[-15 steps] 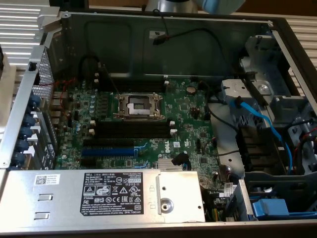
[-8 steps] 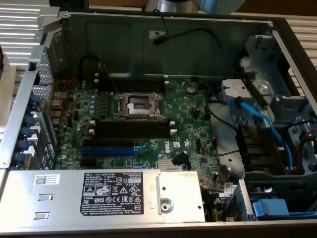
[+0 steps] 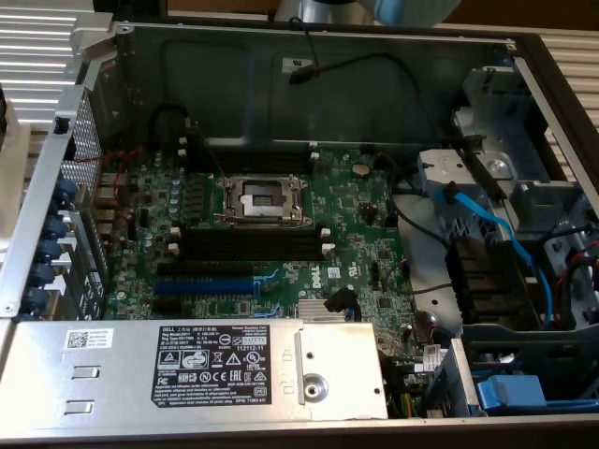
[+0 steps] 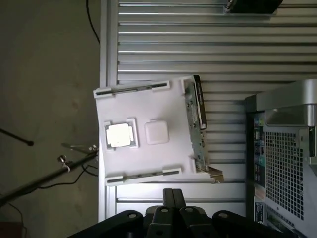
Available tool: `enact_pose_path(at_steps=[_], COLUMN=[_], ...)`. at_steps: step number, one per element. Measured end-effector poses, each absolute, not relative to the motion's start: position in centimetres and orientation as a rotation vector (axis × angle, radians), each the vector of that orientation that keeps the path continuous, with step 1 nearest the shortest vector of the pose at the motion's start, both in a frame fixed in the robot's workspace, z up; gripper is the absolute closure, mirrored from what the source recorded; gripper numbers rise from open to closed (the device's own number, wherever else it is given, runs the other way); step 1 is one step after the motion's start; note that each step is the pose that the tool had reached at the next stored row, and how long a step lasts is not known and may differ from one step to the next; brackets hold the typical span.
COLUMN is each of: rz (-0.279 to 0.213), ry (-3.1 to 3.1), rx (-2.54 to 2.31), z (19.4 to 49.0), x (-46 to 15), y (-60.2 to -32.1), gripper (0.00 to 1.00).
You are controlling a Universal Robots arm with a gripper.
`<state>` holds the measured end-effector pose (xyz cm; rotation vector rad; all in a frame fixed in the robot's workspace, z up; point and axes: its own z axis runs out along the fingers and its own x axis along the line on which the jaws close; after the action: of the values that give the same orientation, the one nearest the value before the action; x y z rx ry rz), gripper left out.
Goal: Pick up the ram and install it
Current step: 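Reach for the ram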
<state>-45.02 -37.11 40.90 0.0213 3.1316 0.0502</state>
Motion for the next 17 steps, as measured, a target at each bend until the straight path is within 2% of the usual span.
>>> enact_pose_path(at_steps=[9,17], rz=[0.05,0.05], ry=[3.132,3.132], rx=[0.016,0.014], z=[41.0,41.0], x=[-48.8,-48.9], y=[-37.1,-37.1], gripper=[0.9,0.9])
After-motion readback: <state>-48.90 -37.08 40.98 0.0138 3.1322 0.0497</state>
